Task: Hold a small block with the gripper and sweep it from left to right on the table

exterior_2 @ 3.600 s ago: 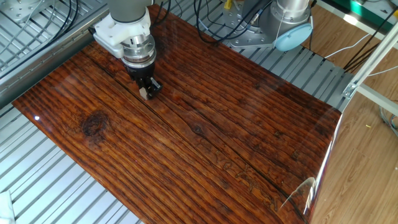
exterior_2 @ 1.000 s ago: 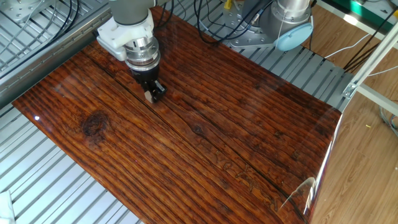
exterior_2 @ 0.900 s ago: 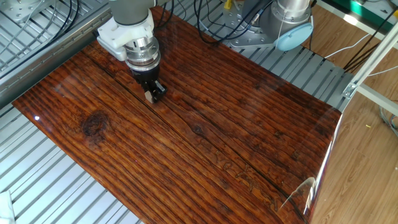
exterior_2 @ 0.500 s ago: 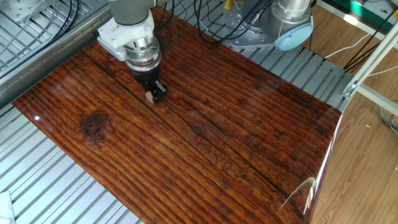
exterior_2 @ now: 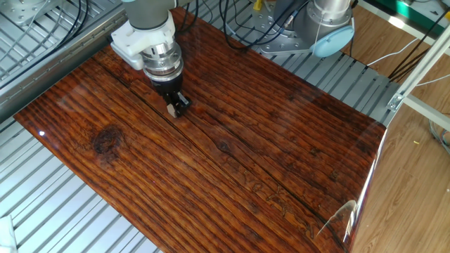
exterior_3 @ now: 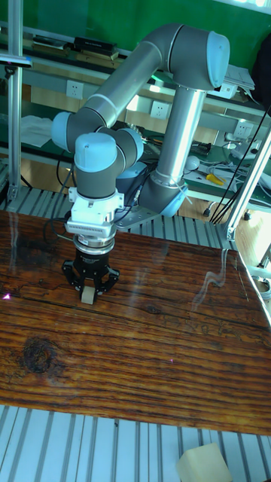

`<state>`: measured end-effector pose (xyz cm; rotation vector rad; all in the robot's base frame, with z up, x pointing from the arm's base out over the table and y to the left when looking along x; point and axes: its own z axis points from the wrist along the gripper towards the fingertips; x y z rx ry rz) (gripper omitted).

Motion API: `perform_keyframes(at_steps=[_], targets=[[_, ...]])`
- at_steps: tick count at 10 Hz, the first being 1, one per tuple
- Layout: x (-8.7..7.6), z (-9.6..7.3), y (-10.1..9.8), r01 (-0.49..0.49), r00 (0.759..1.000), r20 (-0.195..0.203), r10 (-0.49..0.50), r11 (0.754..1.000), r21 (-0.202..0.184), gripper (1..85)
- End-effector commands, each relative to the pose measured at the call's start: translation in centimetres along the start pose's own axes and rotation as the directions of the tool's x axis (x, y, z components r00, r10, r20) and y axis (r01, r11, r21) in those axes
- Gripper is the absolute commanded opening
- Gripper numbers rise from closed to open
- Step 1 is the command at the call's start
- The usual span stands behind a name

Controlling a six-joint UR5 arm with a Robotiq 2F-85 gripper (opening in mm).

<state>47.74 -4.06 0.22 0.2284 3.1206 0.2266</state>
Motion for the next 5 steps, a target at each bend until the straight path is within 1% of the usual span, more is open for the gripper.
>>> perform_keyframes(at_steps=[1, 5], targets=[[-0.13, -0.01, 0.61, -0.021, 1.000, 0.002, 0.021, 1.000, -0.008, 1.0], [-0.16, 0.00, 0.70, -0.023, 1.000, 0.003, 0.023, 1.000, -0.011, 1.0]])
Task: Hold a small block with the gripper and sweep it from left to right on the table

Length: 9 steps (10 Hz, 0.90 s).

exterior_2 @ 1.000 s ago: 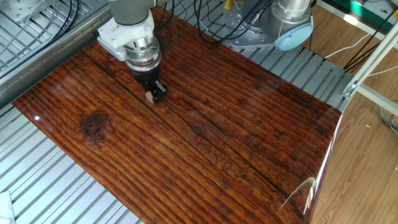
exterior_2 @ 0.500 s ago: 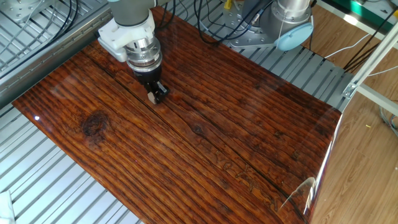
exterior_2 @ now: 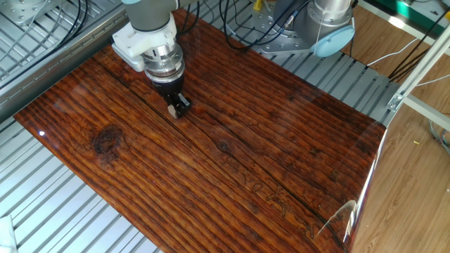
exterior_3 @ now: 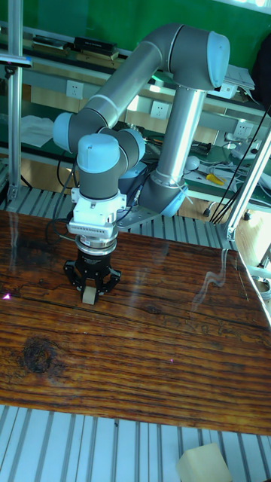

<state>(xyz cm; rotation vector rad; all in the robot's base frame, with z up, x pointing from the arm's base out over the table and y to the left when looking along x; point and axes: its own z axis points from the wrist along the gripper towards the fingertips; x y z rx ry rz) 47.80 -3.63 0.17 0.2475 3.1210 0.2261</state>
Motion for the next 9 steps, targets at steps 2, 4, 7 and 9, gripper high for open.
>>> perform_keyframes(at_steps=[2, 4, 7, 9], targets=[[-0.13, -0.12, 0.34, -0.011, 1.000, 0.003, 0.011, 1.000, -0.015, 1.0], [-0.06, -0.16, 0.61, -0.012, 1.000, 0.001, 0.013, 1.000, -0.027, 1.0], [-0.07, -0.18, 0.61, -0.012, 1.000, 0.001, 0.013, 1.000, -0.027, 1.0], [-0.06, -0.16, 0.66, -0.014, 1.000, 0.001, 0.014, 1.000, -0.027, 1.0]])
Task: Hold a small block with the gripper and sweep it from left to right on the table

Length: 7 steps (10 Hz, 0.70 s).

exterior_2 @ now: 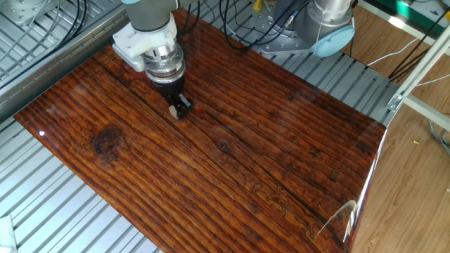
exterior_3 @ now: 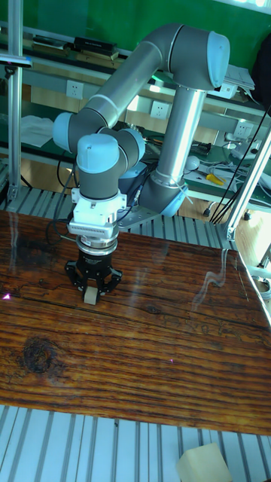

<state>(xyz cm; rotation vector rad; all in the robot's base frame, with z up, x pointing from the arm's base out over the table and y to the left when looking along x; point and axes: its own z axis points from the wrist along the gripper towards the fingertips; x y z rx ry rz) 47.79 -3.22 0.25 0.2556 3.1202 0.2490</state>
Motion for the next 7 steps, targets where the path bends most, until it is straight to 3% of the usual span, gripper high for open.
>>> perform_keyframes(at_steps=[1, 7], targets=[[-0.14, -0.11, 0.30, -0.010, 1.000, 0.004, 0.010, 1.000, -0.012, 1.0], [-0.15, 0.00, 0.56, -0.019, 1.000, 0.006, 0.019, 1.000, -0.008, 1.0]])
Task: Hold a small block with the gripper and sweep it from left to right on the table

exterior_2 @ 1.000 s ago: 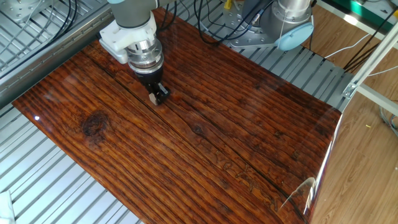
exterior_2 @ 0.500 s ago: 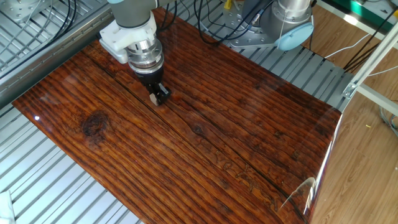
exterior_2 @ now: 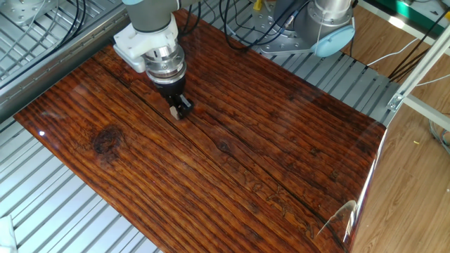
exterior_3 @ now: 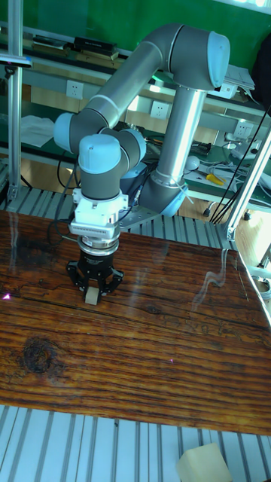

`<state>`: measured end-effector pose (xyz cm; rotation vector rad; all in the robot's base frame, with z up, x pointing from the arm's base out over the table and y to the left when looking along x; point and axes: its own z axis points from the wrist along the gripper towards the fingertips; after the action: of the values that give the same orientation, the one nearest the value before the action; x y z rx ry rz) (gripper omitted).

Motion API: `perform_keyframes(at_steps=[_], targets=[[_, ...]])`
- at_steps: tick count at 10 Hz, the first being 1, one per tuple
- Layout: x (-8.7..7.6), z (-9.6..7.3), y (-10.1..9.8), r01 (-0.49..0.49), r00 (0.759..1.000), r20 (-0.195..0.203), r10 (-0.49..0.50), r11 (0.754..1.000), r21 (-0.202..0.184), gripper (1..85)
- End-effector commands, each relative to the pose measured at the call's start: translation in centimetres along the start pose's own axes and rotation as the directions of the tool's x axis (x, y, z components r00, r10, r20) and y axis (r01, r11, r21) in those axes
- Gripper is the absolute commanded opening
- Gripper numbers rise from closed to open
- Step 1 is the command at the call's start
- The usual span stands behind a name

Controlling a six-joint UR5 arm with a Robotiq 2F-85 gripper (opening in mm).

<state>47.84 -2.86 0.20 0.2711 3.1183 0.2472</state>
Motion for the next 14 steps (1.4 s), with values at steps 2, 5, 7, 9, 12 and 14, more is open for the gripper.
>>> perform_keyframes(at_steps=[2, 5, 7, 9, 12, 14], targets=[[-0.1, -0.2, 0.3, -0.009, 1.000, 0.004, 0.010, 1.000, -0.011, 1.0], [-0.1, -0.2, 0.3, -0.011, 1.000, 0.002, 0.011, 1.000, -0.010, 1.0], [-0.1, -0.2, 0.6, -0.019, 1.000, 0.001, 0.019, 1.000, -0.004, 1.0], [-0.1, 0.0, 1.0, -0.031, 1.000, 0.004, 0.031, 1.000, 0.004, 1.0], [-0.2, 0.3, 1.2, -0.034, 0.999, 0.011, 0.034, 0.999, 0.007, 1.0], [0.0, -0.2, 1.3, -0.034, 0.999, 0.007, 0.034, 0.999, -0.002, 1.0]])
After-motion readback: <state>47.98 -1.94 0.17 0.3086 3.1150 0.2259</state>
